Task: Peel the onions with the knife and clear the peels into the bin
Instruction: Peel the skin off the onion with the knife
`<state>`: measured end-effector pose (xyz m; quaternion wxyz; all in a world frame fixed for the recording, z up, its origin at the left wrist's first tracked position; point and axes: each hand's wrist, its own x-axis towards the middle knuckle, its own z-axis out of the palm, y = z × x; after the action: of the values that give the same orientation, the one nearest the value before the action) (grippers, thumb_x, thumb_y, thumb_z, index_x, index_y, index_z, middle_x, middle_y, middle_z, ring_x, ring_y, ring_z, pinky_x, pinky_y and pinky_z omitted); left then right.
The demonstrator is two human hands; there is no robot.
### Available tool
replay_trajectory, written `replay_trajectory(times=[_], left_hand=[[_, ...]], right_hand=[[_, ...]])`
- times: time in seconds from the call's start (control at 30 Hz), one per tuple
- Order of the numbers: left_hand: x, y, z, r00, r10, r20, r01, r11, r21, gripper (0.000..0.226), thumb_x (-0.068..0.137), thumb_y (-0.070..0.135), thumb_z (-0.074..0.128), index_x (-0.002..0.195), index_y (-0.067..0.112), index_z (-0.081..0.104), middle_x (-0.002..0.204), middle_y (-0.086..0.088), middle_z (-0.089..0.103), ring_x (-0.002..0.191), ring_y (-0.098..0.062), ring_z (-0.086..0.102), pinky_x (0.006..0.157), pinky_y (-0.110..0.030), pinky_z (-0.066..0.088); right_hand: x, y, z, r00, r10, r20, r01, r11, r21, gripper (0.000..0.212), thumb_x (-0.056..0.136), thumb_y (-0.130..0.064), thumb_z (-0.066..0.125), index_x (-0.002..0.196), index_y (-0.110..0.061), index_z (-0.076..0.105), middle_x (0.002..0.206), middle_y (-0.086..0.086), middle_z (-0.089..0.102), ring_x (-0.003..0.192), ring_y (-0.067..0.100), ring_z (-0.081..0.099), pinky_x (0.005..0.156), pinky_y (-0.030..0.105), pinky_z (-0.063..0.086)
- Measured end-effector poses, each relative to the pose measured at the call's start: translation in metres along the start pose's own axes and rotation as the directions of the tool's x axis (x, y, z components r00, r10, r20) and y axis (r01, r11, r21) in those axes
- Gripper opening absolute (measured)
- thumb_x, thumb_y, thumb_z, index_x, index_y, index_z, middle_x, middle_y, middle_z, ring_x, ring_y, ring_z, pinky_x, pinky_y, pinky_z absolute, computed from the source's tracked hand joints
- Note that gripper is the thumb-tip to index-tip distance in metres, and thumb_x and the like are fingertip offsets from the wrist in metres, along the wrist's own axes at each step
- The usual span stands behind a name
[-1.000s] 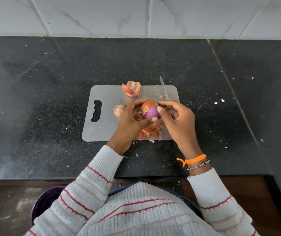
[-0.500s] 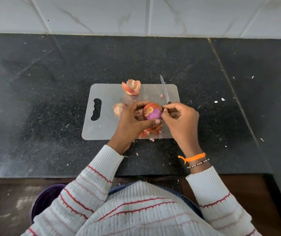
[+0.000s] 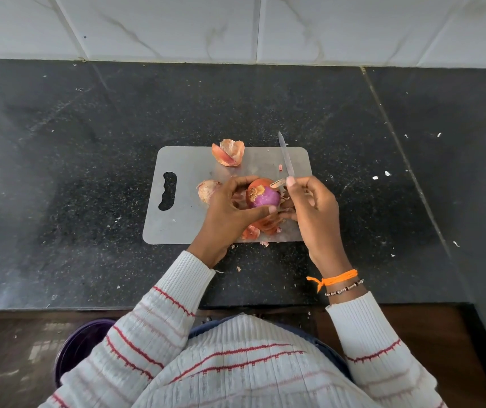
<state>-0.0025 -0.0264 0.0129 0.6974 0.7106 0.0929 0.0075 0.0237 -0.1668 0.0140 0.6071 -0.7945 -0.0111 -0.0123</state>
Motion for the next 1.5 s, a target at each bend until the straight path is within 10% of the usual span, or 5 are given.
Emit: replay_trajectory(times=[0.2,0.67,1.5], left_hand=[[0.002,-0.002,-0.002,0.999,-0.044,-0.020,0.043,0.999,-0.025,0.052,0.068,0.009,0.081,0.113,0.019,0.057,0.104,0.005,0.064,0.099,-0.016,0.064,0.087,-0.034,0.055],[0.007,-0.006,-0.001,1.000,-0.004,0.016,0.004,1.000,-0.016,0.057,0.071,-0.003,0.075,0.121,0.016,0.057,0.118,-0.010,0.062,0.108,-0.022,0.061,0.092,-0.040,0.053],[0.002,-0.007,0.005,0.999,-0.028,0.030,0.029,0.999,-0.044,0.058,0.073,-0.004,0.073,0.126,0.011,0.056,0.121,-0.007,0.062,0.109,-0.019,0.061,0.093,-0.036,0.052]], right_hand=[[0.003,-0.003,-0.001,0.983,-0.155,-0.100,0.142,0.982,-0.125,0.027,0.076,0.010,0.045,0.068,-0.012,0.059,0.068,-0.008,0.059,0.066,0.005,0.055,0.066,0.025,0.048],[0.002,-0.008,0.000,0.996,-0.093,-0.014,0.091,0.990,-0.105,0.009,0.085,-0.014,0.066,0.092,-0.013,0.072,0.083,-0.009,0.069,0.081,0.001,0.066,0.072,0.017,0.054],[0.006,0.007,0.003,0.912,-0.407,-0.053,0.375,0.879,-0.293,0.005,0.072,0.003,0.070,0.073,-0.002,0.067,0.073,0.005,0.066,0.066,0.008,0.061,0.060,0.017,0.052]])
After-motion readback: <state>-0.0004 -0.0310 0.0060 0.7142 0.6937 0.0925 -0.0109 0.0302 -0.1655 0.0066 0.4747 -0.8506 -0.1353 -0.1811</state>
